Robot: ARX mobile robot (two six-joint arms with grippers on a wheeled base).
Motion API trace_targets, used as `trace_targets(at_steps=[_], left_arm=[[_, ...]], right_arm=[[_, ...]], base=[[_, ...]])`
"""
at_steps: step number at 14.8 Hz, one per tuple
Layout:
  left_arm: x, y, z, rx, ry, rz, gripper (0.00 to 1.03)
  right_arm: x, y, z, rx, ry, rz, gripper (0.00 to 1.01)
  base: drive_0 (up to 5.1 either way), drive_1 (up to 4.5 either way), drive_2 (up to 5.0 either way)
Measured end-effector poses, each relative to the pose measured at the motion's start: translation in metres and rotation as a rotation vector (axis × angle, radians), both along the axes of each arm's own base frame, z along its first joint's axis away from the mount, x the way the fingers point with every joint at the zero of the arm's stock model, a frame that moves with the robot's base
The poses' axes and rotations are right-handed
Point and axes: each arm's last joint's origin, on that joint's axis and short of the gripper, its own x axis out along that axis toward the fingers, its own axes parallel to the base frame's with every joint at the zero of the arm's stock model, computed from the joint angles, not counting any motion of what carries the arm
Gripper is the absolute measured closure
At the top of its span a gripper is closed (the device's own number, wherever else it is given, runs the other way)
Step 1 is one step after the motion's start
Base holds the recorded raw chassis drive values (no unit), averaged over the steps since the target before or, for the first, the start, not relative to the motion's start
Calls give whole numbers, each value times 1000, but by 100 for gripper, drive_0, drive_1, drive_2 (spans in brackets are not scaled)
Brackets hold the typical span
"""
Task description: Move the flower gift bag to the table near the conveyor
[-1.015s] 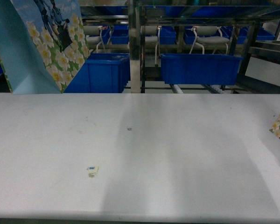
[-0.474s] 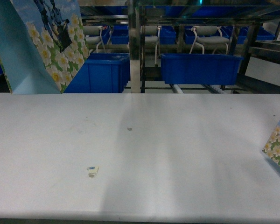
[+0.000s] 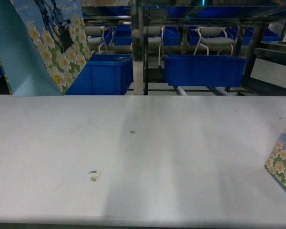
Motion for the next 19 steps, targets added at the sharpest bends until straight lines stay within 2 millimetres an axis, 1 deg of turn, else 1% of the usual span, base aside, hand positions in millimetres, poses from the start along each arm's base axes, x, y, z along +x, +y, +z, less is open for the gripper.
trace_targets(at_steps=[2, 4, 5, 6, 8, 9, 10, 11, 12, 14, 15, 17, 19], left_arm=[[0, 0, 0, 0, 0, 0, 101], [0, 0, 0, 0, 0, 0, 101], [0, 0, 0, 0, 0, 0, 101], [0, 0, 0, 0, 0, -1, 101], [0, 0, 0, 0, 0, 0, 101], [0, 0, 0, 0, -1, 0, 101], [0, 0, 0, 0, 0, 0, 101], [0, 0, 0, 0, 0, 0, 101], [0, 0, 0, 0, 0, 0, 101], [0, 0, 0, 0, 0, 0, 101], [0, 0, 0, 0, 0, 0, 101], [0, 0, 0, 0, 0, 0, 101], [0, 0, 0, 0, 0, 0, 101]], right_arm=[[-3, 1, -1, -7, -5, 0, 98], [-10, 1, -9, -1, 33, -19, 76], [-12, 2, -9, -4, 27, -30, 63], [-12, 1, -6, -4, 7, -43, 50], [-13, 1, 12, -8, -65, -70, 26], [-20, 6, 41, -46, -193, -114, 1], [-33, 13, 57, -67, -267, -175, 3], [-46, 18, 67, -80, -310, -209, 3], [-55, 22, 73, -79, -322, -217, 3], [-78, 37, 86, -83, -362, -221, 3], [-94, 45, 92, -81, -362, -236, 3], [-119, 51, 102, -72, -366, -285, 3], [-142, 51, 111, -56, -362, -301, 3]], base=[[0, 0, 0], [0, 0, 0], [0, 0, 0], [0, 0, 0], [0, 0, 0], [0, 0, 0], [0, 0, 0], [0, 0, 0], [0, 0, 0], [0, 0, 0], [0, 0, 0], [0, 0, 0], [0, 0, 0]])
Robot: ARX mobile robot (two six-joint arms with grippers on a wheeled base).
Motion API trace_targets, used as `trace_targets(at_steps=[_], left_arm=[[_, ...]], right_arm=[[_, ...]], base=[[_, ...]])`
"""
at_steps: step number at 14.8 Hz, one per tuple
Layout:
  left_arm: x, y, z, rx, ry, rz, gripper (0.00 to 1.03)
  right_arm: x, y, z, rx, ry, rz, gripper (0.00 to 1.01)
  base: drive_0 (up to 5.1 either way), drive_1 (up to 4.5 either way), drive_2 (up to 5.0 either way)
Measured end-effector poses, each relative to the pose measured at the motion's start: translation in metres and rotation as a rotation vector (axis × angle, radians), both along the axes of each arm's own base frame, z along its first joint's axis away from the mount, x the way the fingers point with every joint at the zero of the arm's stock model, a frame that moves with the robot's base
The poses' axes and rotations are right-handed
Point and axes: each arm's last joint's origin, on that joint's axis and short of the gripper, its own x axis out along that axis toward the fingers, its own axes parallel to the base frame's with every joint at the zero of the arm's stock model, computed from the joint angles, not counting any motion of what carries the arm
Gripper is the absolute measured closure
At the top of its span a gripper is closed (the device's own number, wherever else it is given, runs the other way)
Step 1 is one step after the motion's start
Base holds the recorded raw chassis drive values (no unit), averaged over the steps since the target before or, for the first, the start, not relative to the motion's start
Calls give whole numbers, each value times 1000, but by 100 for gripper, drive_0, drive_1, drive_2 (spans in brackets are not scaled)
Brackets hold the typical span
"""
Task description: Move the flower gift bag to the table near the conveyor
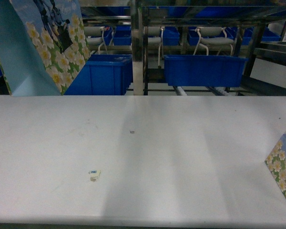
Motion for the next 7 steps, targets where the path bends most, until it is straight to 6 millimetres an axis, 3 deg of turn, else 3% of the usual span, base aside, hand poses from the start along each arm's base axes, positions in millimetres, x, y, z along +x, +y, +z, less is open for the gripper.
trace_targets(at_steps=[2, 3, 7], left_arm=[[0, 0, 0, 0, 0, 0, 101], [0, 0, 0, 0, 0, 0, 101], [0, 0, 0, 0, 0, 0, 101]], right_arm=[[-18, 1, 6, 11, 8, 16, 3], [-37, 6, 7, 12, 19, 54, 3], [-60, 10, 10, 11, 39, 63, 3]], base=[[0, 0, 0], [0, 0, 0], [0, 0, 0]])
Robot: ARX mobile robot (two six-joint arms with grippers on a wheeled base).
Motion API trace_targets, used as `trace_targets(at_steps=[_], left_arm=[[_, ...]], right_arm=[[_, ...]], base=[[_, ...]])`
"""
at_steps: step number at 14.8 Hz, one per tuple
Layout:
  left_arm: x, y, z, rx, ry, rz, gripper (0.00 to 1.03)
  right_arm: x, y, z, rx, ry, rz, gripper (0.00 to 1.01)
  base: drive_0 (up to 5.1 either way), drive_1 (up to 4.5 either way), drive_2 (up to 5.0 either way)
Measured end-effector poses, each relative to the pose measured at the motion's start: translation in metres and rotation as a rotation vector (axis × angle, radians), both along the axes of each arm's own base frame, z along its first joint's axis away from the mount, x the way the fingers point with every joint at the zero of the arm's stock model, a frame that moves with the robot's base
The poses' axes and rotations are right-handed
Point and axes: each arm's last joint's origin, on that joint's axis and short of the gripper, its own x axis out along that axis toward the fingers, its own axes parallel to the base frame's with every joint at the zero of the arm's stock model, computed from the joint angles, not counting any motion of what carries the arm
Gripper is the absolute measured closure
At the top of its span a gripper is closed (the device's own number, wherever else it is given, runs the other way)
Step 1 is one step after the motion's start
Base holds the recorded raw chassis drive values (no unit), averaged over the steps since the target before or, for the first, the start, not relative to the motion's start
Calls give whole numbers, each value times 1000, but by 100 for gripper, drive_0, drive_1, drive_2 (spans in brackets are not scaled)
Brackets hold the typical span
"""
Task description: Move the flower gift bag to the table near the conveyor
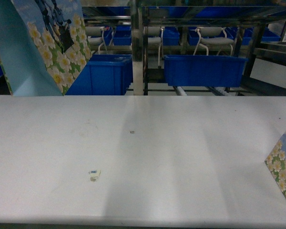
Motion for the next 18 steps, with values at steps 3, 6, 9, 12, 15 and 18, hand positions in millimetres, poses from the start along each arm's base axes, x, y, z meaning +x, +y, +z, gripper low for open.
trace_targets(at_steps=[3, 6, 9, 12, 15, 18], left_arm=[[0, 0, 0, 0, 0, 0, 101], [1, 0, 1, -9, -17, 3, 101], [14, 3, -11, -10, -4, 26, 101], [29, 6, -27, -10, 23, 19, 101], [37, 9, -32, -19, 28, 23, 101], [52, 10, -41, -30, 25, 29, 101]], right_arm=[[-1, 0, 0, 0, 3, -3, 3], [-1, 0, 0, 0, 3, -3, 3], [-1, 0, 0, 0, 3, -3, 3], [-1, 0, 0, 0, 4, -3, 3], [-1, 0, 0, 0, 3, -3, 3], [-1, 0, 0, 0, 4, -3, 3]], base=[[0, 0, 0], [0, 0, 0], [0, 0, 0], [0, 0, 0], [0, 0, 0], [0, 0, 0]])
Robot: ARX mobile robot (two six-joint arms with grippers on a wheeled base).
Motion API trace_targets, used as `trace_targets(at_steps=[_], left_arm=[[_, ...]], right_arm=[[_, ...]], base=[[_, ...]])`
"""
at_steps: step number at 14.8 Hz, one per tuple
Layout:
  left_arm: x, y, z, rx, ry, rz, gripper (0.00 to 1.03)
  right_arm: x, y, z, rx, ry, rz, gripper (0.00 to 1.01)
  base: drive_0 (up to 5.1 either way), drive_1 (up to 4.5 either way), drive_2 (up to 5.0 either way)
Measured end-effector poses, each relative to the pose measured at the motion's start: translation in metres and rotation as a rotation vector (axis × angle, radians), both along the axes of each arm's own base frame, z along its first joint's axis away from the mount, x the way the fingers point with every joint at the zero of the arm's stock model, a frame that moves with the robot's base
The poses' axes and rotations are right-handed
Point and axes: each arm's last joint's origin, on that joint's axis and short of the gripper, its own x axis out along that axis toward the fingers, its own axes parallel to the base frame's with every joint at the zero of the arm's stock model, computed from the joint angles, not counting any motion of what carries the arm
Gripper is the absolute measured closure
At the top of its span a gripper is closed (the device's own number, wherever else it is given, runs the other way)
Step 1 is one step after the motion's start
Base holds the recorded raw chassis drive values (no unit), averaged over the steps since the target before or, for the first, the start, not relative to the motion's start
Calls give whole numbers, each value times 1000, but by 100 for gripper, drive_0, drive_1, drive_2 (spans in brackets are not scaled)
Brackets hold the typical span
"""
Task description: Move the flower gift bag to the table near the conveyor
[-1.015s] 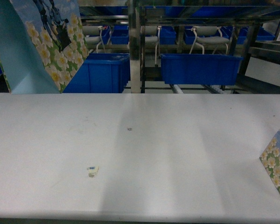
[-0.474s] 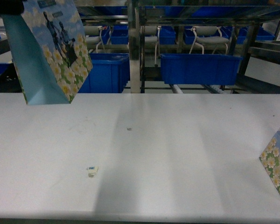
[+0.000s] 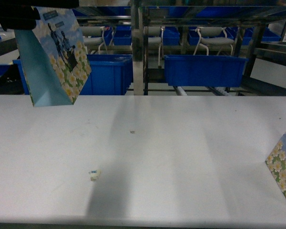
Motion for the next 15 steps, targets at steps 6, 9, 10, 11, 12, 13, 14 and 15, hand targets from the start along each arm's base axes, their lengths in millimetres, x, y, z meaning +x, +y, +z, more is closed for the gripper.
trace_targets(at_steps=[6, 9, 10, 11, 12, 13, 14, 15], left_arm=[[26, 7, -130, 43, 285, 129, 101], [48, 17, -142, -3, 291, 181, 101], [52, 19, -147, -10, 301, 189, 101], [55, 19, -153, -15, 306, 194, 101], [59, 18, -153, -28, 301, 195, 101], [61, 17, -155, -31, 300, 196, 101], [61, 15, -157, -41, 301, 196, 101], [60, 14, -159, -52, 302, 196, 101]], right_arm=[[0, 0, 0, 0, 0, 0, 3], [0, 0, 0, 0, 0, 0, 3], [0, 0, 0, 0, 0, 0, 3], [0, 0, 0, 0, 0, 0, 3], [0, 0, 0, 0, 0, 0, 3], [0, 0, 0, 0, 0, 0, 3], [0, 0, 0, 0, 0, 0, 3], [0, 0, 0, 0, 0, 0, 3]], base=[[0, 0, 0], [0, 0, 0], [0, 0, 0], [0, 0, 0], [0, 0, 0], [0, 0, 0], [0, 0, 0], [0, 0, 0]])
